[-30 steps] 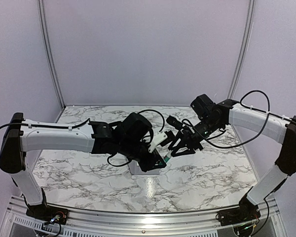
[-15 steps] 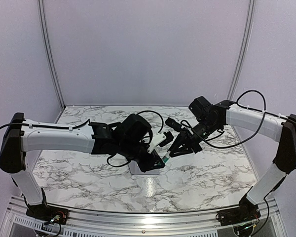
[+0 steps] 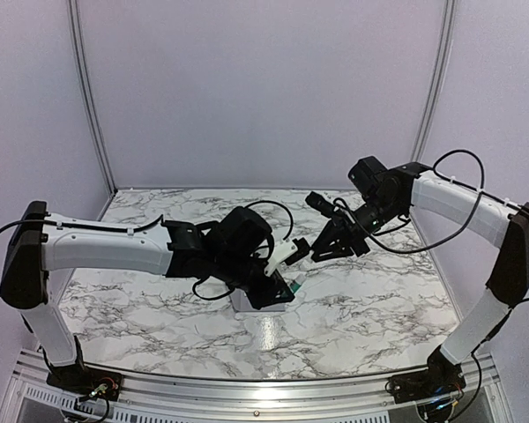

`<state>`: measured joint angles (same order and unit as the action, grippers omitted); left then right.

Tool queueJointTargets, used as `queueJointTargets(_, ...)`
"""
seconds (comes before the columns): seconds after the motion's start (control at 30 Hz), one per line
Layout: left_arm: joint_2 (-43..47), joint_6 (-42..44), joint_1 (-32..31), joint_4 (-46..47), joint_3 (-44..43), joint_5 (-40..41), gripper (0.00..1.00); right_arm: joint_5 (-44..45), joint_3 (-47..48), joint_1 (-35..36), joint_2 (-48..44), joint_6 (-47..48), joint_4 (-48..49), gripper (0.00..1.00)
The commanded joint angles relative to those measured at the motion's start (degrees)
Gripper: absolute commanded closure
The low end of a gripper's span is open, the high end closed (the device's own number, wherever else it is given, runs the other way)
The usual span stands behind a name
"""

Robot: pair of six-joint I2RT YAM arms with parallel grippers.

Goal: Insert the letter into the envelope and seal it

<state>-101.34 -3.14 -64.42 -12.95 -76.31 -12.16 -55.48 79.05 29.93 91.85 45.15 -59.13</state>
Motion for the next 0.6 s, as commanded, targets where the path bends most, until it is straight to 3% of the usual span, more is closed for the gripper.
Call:
queueJointTargets(0.0,-2.2,1.4,-0.1,-3.4,0.6,-0.8,1.0,0.9,5.7,-3.4,0.3,5.3,-4.9,1.0)
queueJointTargets(0.37,-0.4,1.2,0.0,-3.5,1.7,0.0,1.0,10.3,-1.3,-9.2,-0.8,-1.6,1.5,1.0)
queueJointTargets(0.57,1.1,1.5,0.2,-3.5,2.2,0.8,1.0,27.4,-11.5,-10.2,-4.3,-6.1,10.3,1.0)
